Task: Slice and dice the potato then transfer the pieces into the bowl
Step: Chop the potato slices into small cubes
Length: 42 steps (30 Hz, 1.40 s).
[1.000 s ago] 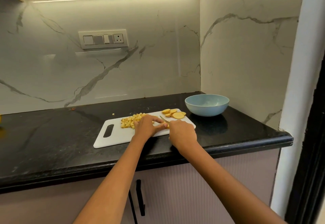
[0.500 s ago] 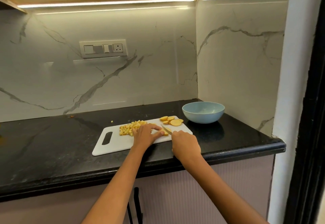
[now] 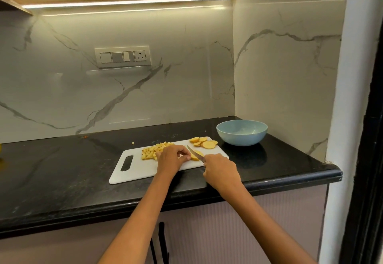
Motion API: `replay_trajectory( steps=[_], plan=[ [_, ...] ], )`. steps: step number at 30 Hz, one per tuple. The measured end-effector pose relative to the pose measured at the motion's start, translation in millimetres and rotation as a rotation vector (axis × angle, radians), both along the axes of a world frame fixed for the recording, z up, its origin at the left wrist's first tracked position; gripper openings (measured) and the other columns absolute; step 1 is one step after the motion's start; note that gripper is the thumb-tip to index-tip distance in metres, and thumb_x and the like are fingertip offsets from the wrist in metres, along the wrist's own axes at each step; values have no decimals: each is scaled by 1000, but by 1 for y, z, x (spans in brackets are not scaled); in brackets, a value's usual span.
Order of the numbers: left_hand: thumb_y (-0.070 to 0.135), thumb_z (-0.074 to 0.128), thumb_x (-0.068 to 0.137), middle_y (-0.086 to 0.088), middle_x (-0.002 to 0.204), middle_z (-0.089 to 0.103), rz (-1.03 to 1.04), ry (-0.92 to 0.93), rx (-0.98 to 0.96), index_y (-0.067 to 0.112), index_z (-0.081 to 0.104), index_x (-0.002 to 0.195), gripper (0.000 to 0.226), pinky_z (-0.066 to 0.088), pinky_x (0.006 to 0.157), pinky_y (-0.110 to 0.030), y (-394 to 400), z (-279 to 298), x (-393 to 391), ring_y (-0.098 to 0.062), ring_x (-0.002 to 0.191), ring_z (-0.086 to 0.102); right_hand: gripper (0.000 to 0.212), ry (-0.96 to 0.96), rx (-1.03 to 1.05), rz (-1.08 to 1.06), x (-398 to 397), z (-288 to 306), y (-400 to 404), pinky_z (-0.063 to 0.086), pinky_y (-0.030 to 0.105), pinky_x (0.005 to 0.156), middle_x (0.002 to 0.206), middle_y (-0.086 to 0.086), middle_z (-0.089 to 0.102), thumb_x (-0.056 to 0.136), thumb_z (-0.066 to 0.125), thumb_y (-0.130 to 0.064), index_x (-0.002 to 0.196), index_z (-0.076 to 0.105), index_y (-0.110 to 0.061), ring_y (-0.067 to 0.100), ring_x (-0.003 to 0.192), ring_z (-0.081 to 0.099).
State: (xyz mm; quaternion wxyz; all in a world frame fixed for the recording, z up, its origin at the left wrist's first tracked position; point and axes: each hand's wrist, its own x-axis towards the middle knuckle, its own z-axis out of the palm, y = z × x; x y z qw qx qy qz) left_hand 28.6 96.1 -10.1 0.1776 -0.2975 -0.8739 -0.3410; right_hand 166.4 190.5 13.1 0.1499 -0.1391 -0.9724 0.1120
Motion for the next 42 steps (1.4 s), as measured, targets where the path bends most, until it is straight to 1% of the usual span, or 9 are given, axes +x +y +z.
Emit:
replay_trajectory(
  steps=[2,6,11,16,23,29,33,38,42],
  plan=[
    [27,71,80,10,90,68,8,20,-26,27,71,82,2,35,88,-36,0,0,0,-7,85,53,27,-4,22,3,0,0,-1,43,25,73,108,7,61,95,52,-23,120,54,-13,18,94,60],
    [26,70,81,12,87,68,-43,24,-59,27,72,82,3,39,90,-42,0,3,-3,-9,84,54,24,6,89,-3,-3,3,-7,43,25,73,111,8,60,96,49,-18,118,55,-10,20,96,60],
    [29,64,85,13,95,67,56,131,-166,28,72,88,8,23,80,-32,2,7,4,-9,91,53,23,-22,116,23,-8,8,-6,43,27,73,114,10,59,96,48,-13,117,55,-7,23,99,60],
    [30,64,85,12,99,69,40,132,-166,28,72,90,10,22,80,-31,2,7,4,-11,94,54,26,-47,165,61,-8,9,-5,44,28,81,119,11,57,97,46,-13,122,53,-8,23,104,58],
    [32,64,85,11,101,69,67,129,-189,29,71,92,10,23,79,-32,1,7,6,-12,97,55,27,-113,109,69,-14,21,-3,45,30,86,118,11,59,95,50,-11,121,55,-6,24,106,58],
    [31,63,86,11,99,68,50,145,-163,29,71,90,9,20,78,-31,1,6,5,-10,96,53,24,-55,230,58,7,1,-2,41,26,72,114,9,60,98,45,-15,119,55,-8,21,98,61],
    [31,62,87,12,98,68,53,164,-147,30,70,92,10,16,76,-30,1,4,8,-10,96,53,23,-9,182,43,-1,1,-4,46,27,79,114,9,60,98,45,-15,118,56,-8,21,99,61],
    [33,64,85,10,95,69,83,175,-116,29,66,100,15,18,75,-29,4,3,9,-9,91,56,23,-5,-3,4,-2,-1,8,41,27,73,112,8,58,96,47,-21,117,52,-13,20,98,57],
    [33,68,82,9,91,69,122,150,-67,27,66,96,15,19,76,-29,5,5,9,-10,90,57,22,-15,-38,13,-6,-1,7,41,27,70,107,8,59,96,48,-23,114,54,-12,19,94,58]
  ],
)
